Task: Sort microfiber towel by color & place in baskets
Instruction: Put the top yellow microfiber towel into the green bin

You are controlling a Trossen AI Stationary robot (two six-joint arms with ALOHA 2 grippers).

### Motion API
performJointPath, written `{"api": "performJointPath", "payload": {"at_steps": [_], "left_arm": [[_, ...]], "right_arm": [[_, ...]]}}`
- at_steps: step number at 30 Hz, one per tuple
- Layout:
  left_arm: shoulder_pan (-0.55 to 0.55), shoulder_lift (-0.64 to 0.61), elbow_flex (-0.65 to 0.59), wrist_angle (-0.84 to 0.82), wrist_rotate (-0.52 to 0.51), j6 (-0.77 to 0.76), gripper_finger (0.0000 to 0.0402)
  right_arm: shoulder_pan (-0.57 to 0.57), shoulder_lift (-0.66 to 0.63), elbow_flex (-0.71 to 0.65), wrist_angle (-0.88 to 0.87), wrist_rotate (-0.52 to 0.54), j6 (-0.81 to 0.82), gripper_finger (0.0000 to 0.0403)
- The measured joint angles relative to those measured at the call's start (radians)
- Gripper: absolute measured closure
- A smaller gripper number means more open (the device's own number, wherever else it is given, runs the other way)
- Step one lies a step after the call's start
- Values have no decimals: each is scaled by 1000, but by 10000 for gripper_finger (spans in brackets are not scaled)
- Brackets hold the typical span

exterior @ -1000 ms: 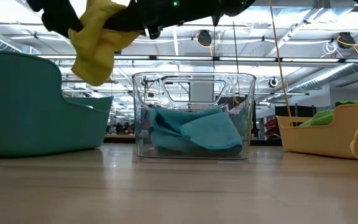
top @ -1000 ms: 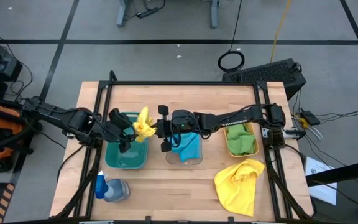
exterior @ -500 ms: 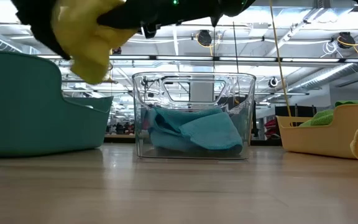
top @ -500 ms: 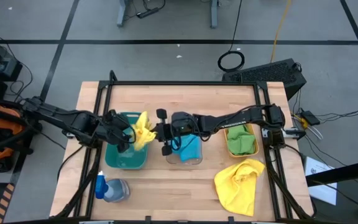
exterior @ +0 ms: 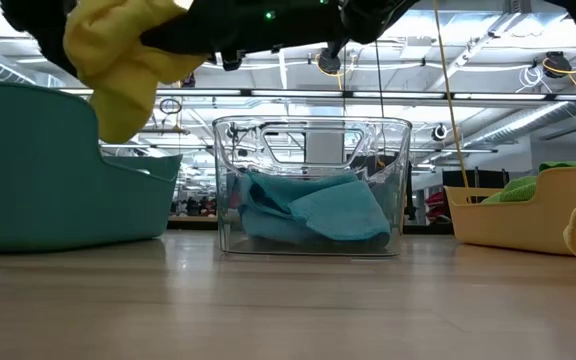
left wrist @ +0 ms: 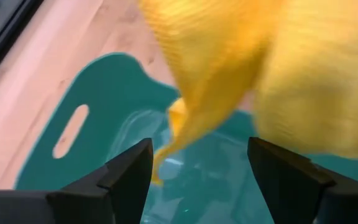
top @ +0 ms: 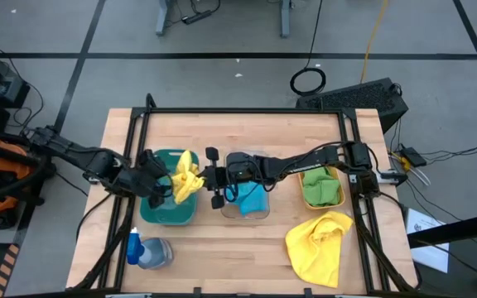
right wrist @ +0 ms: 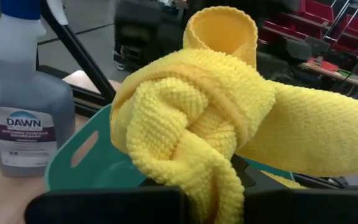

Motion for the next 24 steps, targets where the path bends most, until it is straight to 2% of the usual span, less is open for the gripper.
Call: {"api": "performJointPath", "payload": {"at_steps": [4,7,11,19,22,24], "left_arm": [[-57,-66,1,46,-26,-10,135],[-94,-96,-12,161,-79,58,127],[-110,-95,-27,255,-94,121,98],[-93,-52,-30,319,-196,194,35],[-71,-7,-30,321,-151,245,48],[-67,18,-30,322,-136,249,91]], "right_arm": [[-7,0,0,8,4,4,378],[-7,0,0,8,6,3,378],[-5,0,0,8,5,2,378],[-6,11,0,55,2,-16,378],[-4,19,-1,71,2,-38,378],[-3,21,-1,69,1,-39,376]]}}
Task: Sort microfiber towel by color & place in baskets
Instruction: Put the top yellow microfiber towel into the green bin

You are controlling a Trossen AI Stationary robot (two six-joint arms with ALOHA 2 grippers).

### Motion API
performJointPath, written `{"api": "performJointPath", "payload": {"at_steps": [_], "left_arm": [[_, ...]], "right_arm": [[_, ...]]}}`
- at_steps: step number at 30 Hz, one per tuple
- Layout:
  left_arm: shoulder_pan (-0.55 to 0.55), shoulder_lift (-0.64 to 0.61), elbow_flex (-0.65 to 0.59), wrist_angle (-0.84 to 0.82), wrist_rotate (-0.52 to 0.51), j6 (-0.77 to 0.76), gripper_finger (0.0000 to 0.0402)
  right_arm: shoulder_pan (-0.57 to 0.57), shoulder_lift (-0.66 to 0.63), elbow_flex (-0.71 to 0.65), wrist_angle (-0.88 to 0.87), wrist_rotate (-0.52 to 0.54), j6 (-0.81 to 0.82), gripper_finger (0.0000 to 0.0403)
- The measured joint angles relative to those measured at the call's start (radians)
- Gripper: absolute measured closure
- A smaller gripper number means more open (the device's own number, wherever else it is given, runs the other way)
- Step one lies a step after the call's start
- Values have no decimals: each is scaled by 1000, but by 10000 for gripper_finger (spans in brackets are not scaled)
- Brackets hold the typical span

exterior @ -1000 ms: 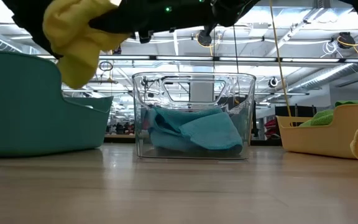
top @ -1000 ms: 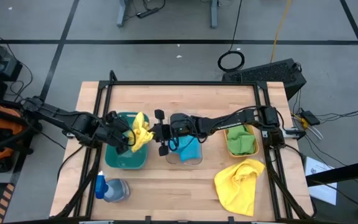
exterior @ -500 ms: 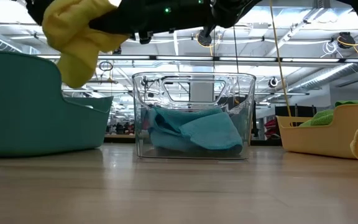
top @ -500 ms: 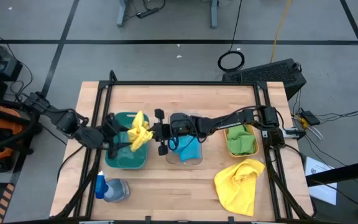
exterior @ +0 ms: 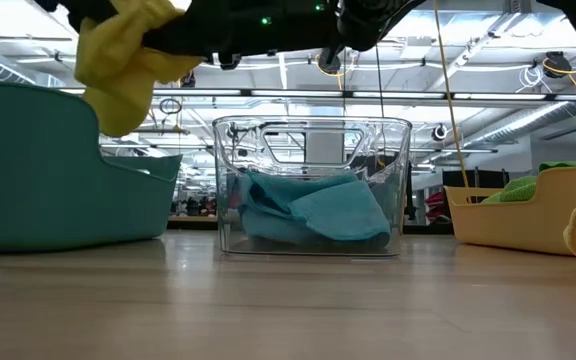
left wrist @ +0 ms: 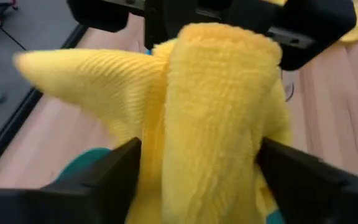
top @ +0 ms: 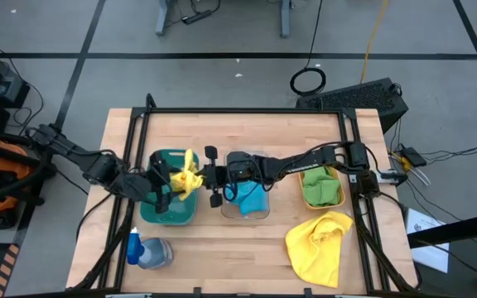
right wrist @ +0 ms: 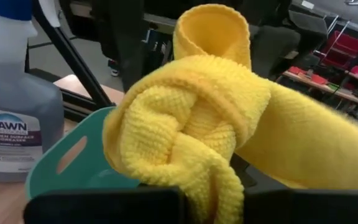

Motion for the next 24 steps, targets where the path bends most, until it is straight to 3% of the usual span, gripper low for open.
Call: {"api": "performJointPath", "payload": {"at_steps": [6,8,11,16,19,24], "left_arm": [[0,24,0,-10,6,19,336],[0,16,0,-32,10,1,378],[0,-4,0,-115,8,-45,371],[0,-13,-5,-333,-2,-190,372],[0,-19,-41,-368,-8,-225,375],[1,-23,-143,-249,-12,-211,366]], "right_arm": [[1,1,-1,-15,8,62,336],[1,1,0,-48,10,82,303],[2,-10,0,-147,36,95,246],[10,-64,0,-383,185,105,173],[8,-99,0,-486,224,130,151],[14,-140,1,-544,215,147,144]]}}
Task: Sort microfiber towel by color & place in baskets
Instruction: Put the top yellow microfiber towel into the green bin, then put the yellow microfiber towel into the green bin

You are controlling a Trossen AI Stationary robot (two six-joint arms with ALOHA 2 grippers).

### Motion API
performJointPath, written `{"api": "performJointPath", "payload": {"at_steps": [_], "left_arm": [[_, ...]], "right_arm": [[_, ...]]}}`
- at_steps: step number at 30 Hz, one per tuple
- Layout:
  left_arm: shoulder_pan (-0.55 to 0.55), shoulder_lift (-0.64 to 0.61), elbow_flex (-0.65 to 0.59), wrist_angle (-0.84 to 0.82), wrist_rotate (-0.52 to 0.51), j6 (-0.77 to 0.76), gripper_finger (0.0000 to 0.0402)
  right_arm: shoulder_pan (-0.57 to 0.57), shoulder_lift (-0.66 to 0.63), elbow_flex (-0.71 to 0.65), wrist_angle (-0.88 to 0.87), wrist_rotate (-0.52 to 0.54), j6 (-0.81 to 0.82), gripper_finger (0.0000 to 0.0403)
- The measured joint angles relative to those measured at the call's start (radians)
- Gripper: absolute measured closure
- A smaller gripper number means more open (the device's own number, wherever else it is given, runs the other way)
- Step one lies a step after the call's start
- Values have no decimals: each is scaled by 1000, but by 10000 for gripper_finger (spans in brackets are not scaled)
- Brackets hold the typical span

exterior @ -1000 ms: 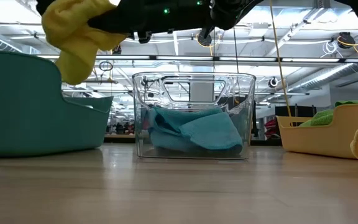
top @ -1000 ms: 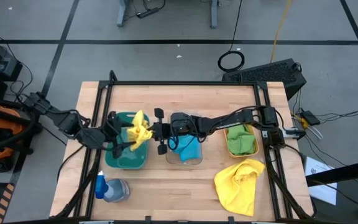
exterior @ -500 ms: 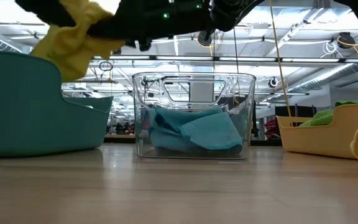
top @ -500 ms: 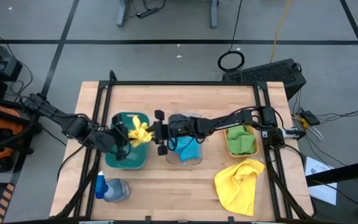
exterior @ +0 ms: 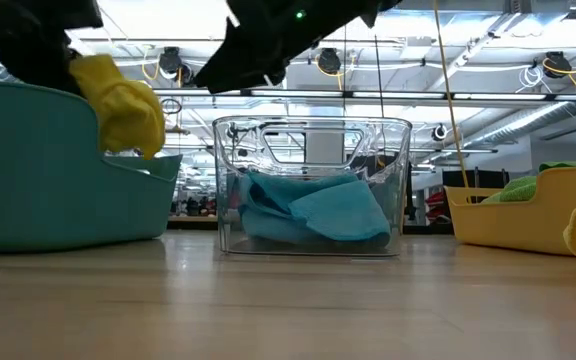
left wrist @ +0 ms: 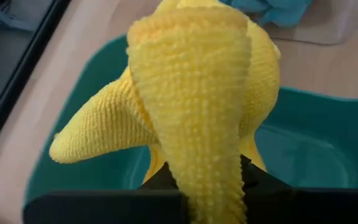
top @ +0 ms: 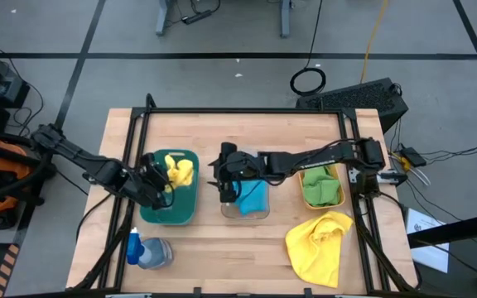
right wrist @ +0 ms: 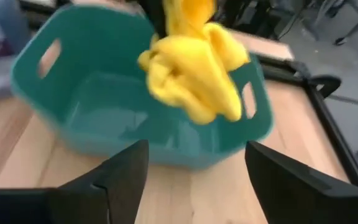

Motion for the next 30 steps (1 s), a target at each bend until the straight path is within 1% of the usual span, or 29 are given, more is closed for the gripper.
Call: {"api": "performJointPath", "payload": {"at_steps": [3,5,8,10,12,14,18,22,24,26,30], "left_arm": [[13,1,-48,53,-24,-44,355],[24,2,-72,71,-21,-89,347],[48,2,-90,71,36,-150,326],[61,2,-94,62,80,-161,305],[70,2,-94,67,85,-137,279],[79,2,-94,72,82,-108,253],[91,2,-80,55,94,-99,206],[91,2,-46,53,128,-28,170],[91,2,-17,63,100,28,158],[91,2,19,65,62,48,152],[91,2,87,67,49,81,150]], "right_arm": [[10,-16,0,-66,-1,-22,149],[15,-35,0,-151,7,-42,153],[28,-64,0,-275,32,-44,160],[39,-84,0,-356,59,-35,164],[54,-103,0,-420,79,-26,169],[69,-122,0,-467,79,-15,174],[114,-148,0,-628,77,11,182],[170,-188,-1,-761,77,97,190],[198,-208,-1,-802,81,152,193],[226,-220,-1,-820,82,202,195],[287,-254,-1,-871,83,284,198]]}}
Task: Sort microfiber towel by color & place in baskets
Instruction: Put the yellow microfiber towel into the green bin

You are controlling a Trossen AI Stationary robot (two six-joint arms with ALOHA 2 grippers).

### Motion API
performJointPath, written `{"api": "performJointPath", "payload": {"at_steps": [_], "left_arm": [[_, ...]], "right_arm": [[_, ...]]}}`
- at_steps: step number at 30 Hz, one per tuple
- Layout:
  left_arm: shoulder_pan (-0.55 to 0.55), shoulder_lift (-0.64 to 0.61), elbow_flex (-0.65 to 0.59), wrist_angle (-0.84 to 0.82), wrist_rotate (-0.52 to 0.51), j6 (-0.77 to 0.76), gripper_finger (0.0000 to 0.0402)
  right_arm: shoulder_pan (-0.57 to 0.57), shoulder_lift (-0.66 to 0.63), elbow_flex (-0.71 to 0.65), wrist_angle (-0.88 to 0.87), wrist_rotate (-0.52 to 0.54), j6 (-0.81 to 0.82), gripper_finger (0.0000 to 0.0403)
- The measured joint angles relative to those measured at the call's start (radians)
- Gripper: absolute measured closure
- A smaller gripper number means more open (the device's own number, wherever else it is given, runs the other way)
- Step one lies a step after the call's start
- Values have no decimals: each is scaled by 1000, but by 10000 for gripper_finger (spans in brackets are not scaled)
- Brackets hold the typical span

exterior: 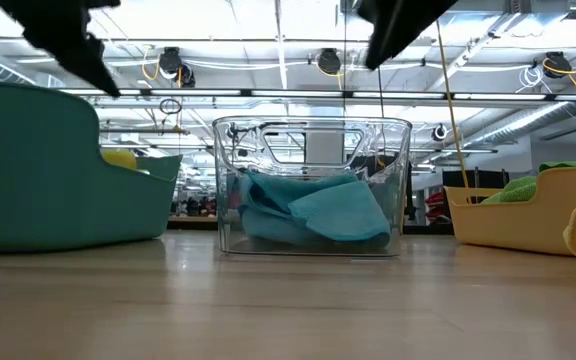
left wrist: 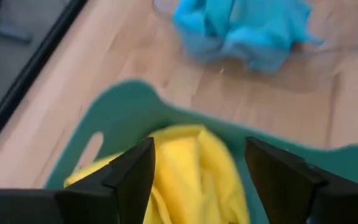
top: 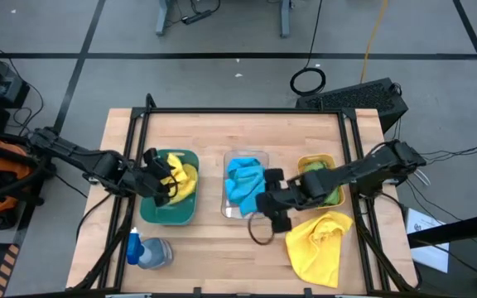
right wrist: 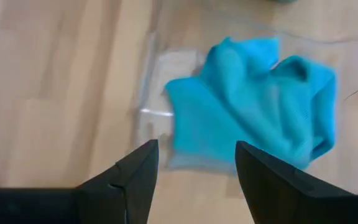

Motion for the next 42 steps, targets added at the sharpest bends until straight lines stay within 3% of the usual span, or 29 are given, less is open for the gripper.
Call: {"api": "performJointPath", "payload": {"at_steps": [10,19,23,28,34,42], "left_arm": [[0,39,20,317,-54,229,151],[0,183,20,451,-55,280,151],[0,271,19,501,-54,279,151],[-1,369,19,575,-26,279,151],[-2,445,19,689,33,279,151],[-3,456,19,714,58,254,151]], "right_arm": [[176,-37,-1,-195,-95,472,186],[363,55,-89,-223,-78,875,111],[404,100,-138,-226,-82,940,86],[438,135,-222,-193,-101,944,83],[473,140,-348,12,-104,945,103],[478,129,-514,223,-108,997,148]]}}
